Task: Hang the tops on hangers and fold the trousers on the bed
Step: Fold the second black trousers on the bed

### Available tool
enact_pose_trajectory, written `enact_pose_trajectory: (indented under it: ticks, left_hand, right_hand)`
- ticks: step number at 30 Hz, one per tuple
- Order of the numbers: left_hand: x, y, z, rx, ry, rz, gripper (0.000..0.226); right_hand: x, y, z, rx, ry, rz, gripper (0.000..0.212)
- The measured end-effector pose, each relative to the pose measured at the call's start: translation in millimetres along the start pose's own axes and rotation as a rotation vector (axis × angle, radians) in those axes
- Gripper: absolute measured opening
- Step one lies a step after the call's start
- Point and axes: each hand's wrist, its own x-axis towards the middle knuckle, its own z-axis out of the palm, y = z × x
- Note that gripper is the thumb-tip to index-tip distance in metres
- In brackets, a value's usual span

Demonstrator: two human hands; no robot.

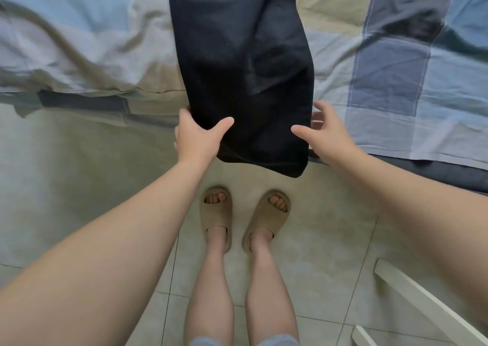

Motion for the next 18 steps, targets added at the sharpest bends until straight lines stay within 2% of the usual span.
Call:
enact_pose_trajectory:
  ticks: [3,5,10,14,18]
  left_hand:
    - [4,-3,2,-0.063,-0.049,-0.028,0.061]
    - [4,-3,-1,-0.091,-0.087,-0.055,0.057]
    - [-2,1,-17,-0.111,-0.299,-0.172,0.042]
    - [-15,3,-31,-0.11,-0.441,-0.216,0.066]
    - [-43,5,-45,-0.112,-0.47,-0.245,0.064]
  right_hand:
    - [11,-1,9,0.194,-0.038,0.042,0.043]
    - [15,-3,12,0.289,-0.096,0.055,0.036]
    - [7,-12,11,0.329,-0.29,0.186,0.04]
    - [-15,-15,1,0.231,-0.376,0.22,0.046]
    - [-54,-13,-12,0.193,-0.362,0.259,0.04]
